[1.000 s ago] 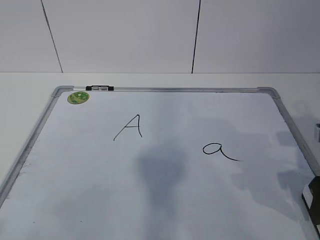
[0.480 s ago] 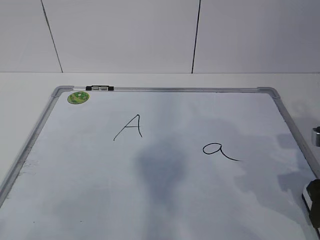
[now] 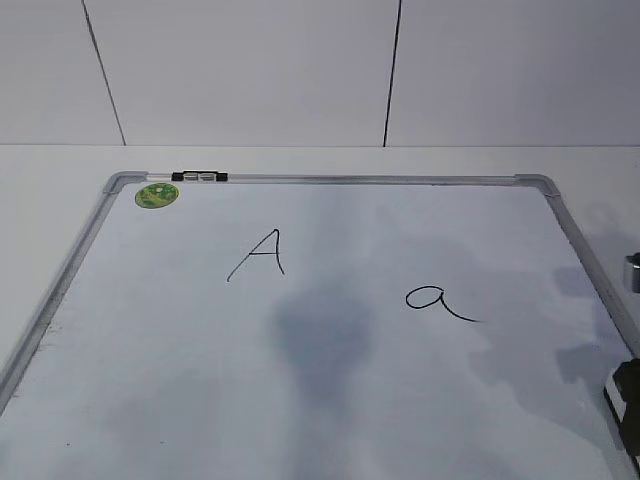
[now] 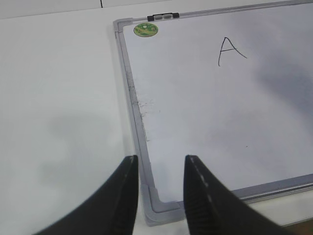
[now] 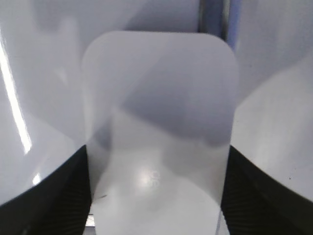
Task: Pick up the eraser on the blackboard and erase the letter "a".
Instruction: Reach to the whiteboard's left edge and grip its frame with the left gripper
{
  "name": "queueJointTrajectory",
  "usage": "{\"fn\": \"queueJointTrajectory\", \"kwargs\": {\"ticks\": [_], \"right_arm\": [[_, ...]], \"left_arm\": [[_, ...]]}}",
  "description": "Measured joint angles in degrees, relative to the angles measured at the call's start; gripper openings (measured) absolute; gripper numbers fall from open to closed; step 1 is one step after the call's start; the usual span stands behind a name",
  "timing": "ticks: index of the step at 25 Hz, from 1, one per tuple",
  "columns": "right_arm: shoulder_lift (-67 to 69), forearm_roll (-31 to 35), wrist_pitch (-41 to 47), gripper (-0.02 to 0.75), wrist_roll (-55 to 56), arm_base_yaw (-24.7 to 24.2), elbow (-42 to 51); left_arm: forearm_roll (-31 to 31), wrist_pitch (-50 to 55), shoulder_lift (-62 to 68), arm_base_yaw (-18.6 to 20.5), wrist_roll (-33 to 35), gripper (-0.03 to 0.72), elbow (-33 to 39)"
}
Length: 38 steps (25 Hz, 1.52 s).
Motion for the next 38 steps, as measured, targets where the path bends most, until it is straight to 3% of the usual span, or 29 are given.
{"fn": "queueJointTrajectory", "kwargs": {"ticks": [19,28,38], "right_arm": [[0.0,0.0,0.1,0.569,0.1,0.0,-0.2],[-8.6,-0.3,0.8,0.568,0.1,0.0,-0.2],[-15.0,2.5,9.7,0.568,0.1,0.0,-1.2]], "left_arm": [[0.0,0.0,0.0,0.0,0.0,0.237,0.0],[0.0,0.0,0.0,0.0,0.0,0.237,0.0],[0.0,0.0,0.0,0.0,0.0,0.235,0.0]]}}
